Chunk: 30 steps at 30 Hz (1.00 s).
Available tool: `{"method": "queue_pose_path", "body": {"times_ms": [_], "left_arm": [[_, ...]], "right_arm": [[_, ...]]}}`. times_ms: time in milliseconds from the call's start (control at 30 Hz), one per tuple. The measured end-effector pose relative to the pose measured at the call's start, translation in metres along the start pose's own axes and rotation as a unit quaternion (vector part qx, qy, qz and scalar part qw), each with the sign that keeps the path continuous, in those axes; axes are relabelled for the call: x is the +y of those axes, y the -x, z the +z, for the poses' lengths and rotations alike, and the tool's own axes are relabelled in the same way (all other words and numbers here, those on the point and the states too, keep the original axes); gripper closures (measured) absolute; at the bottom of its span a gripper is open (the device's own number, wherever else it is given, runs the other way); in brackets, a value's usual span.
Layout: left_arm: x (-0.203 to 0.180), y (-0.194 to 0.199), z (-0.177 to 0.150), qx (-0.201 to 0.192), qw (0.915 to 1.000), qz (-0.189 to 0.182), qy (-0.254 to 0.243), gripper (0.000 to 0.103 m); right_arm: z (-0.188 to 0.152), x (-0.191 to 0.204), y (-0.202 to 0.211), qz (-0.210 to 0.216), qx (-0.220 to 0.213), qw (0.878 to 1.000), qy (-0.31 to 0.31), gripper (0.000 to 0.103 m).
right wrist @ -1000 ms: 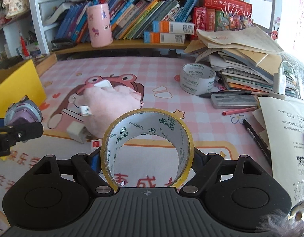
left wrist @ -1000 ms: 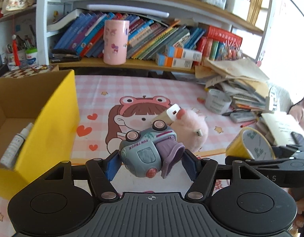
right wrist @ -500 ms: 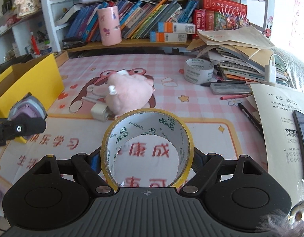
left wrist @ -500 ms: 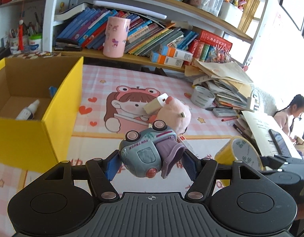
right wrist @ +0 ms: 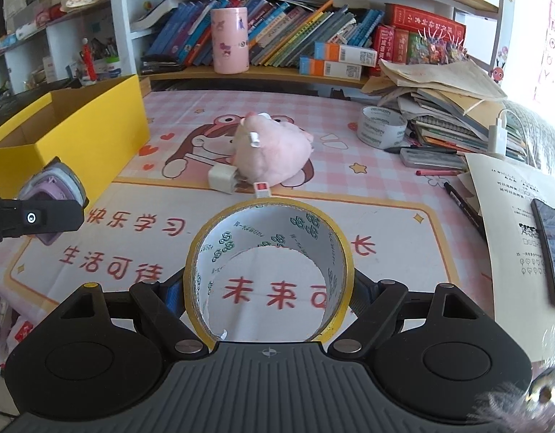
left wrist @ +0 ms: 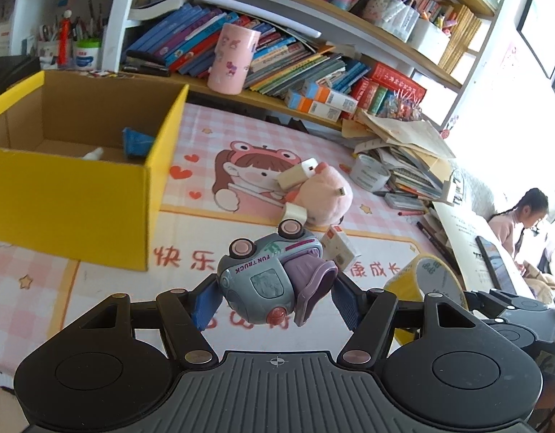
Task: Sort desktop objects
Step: 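Lift the tape roll and toy truck and carry both toward the yellow box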
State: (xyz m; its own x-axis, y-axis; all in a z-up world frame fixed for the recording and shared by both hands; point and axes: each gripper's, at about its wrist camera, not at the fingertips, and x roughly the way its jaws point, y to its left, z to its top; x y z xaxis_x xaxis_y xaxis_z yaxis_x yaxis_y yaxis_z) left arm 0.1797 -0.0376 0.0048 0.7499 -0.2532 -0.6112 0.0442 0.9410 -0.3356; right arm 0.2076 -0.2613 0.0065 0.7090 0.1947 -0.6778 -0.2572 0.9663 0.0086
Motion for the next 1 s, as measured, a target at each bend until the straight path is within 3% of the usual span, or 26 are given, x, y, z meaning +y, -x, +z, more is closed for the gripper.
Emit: {"method": "queue_pose_path", "body": {"times_ms": [433, 1000], "left_arm": [[0.033, 0.045, -0.02, -0.007, 0.9997, -0.021, 0.007, 0.037], [0.089, 0.115, -0.062, -0.003, 0.9996, -0.017, 0.021, 0.037]], "right_arm": [[-0.018, 0.048, 0.024, -0.006, 0.001, 1.0, -0.005, 0.022], [-0.061, 0.136, 0.063, 0.003, 0.015, 1.0, 0.006, 0.022]]}}
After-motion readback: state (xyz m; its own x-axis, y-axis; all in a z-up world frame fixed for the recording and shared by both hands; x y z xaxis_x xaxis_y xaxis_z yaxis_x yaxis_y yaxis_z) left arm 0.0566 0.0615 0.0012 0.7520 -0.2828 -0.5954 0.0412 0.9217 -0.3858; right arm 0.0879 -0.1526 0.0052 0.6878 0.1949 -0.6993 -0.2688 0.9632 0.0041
